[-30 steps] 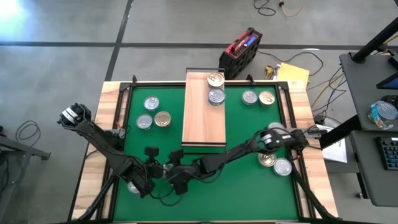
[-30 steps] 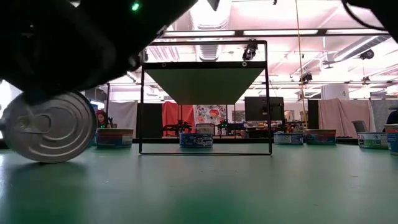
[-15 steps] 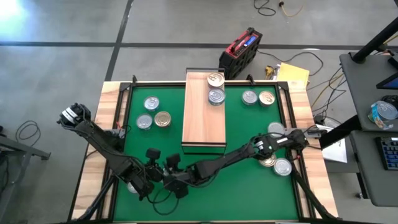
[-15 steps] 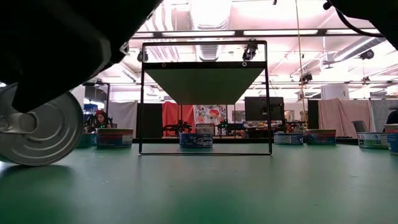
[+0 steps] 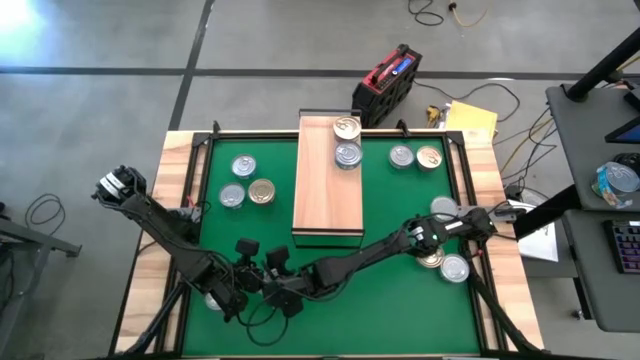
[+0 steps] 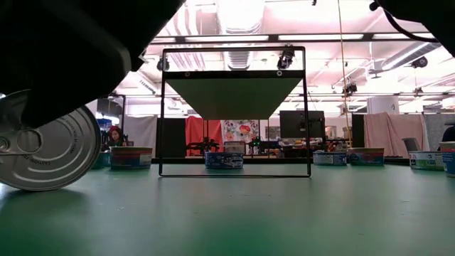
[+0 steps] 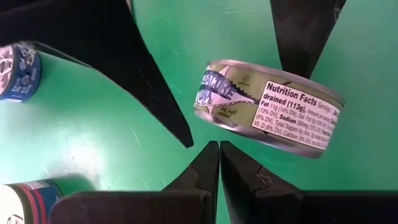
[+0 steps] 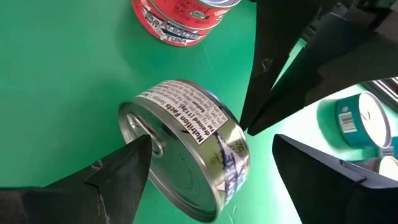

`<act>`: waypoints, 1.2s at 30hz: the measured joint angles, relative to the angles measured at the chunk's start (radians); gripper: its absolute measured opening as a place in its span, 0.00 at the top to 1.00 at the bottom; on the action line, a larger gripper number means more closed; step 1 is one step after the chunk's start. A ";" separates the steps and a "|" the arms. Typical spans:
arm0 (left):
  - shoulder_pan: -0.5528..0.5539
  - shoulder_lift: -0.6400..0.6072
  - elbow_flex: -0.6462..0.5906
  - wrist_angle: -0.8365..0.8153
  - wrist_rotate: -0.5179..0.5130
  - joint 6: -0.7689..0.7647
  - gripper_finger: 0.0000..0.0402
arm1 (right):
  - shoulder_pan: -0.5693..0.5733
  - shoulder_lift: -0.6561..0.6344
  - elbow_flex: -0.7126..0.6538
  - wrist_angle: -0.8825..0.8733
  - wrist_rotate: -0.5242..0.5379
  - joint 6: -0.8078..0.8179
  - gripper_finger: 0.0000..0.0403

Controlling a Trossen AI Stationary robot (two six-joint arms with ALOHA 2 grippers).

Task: Stack canned seafood by type on shelf
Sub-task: Put the bottom green tuna can on the shelf

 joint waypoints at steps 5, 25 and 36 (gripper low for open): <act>-0.012 -0.002 0.000 -0.040 0.065 -0.060 1.00 | -0.012 0.005 -0.005 0.043 -0.075 0.015 0.19; -0.078 -0.117 0.079 -0.409 0.079 -0.328 1.00 | -0.029 0.006 -0.008 0.028 -0.186 0.065 0.40; -0.110 -0.214 0.078 -0.444 0.015 -0.371 1.00 | -0.037 0.006 -0.005 0.018 -0.237 0.125 0.64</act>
